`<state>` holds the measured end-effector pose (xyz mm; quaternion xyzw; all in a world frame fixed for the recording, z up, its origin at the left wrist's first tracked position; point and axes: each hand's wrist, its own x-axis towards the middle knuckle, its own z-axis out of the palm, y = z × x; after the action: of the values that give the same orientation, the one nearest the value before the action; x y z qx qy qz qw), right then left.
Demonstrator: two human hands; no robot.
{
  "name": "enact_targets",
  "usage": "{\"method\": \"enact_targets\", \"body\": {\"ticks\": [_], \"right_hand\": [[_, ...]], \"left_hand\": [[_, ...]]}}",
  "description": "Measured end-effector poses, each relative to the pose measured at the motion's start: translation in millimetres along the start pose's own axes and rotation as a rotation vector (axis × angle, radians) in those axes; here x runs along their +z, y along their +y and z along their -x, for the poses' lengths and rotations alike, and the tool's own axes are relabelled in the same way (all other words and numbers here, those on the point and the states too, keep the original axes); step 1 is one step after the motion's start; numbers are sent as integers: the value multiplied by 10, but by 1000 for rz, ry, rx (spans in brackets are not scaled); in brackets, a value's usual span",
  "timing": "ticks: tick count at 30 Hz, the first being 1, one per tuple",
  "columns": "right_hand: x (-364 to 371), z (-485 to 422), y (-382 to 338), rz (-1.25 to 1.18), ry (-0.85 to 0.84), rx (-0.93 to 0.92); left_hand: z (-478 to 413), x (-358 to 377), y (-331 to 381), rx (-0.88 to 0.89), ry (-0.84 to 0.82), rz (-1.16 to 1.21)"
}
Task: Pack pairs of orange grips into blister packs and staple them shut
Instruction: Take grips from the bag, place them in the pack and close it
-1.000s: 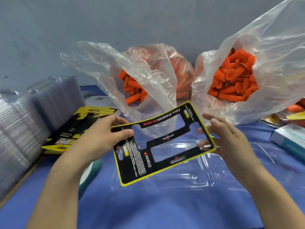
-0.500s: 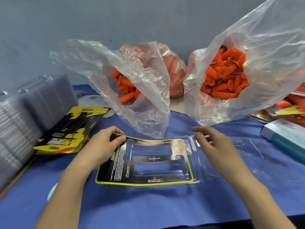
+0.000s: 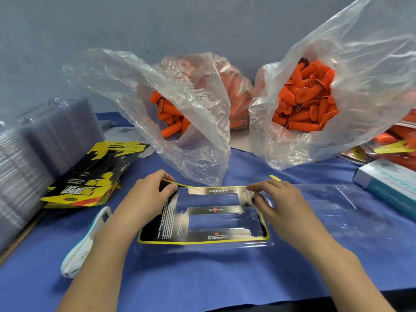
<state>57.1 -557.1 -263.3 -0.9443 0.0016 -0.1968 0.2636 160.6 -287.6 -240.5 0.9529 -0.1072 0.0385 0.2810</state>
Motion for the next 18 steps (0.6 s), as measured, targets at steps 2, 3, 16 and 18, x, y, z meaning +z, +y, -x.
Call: {"method": "enact_targets", "body": {"ticks": [2,3,16,18], "right_hand": [[10,1,6,17,-16,-5],[15,3,8,31,-21,-11],[6,-3,28,143,-46,-5],[-25,-7,28,107,-26,-4]], "left_hand": [[11,19,0,-20,-21,-34],[18,27,-2,-27,-30,-53],[165,-19,-59,36,59,-81],[262,-42,-86,78,96,-46]]}}
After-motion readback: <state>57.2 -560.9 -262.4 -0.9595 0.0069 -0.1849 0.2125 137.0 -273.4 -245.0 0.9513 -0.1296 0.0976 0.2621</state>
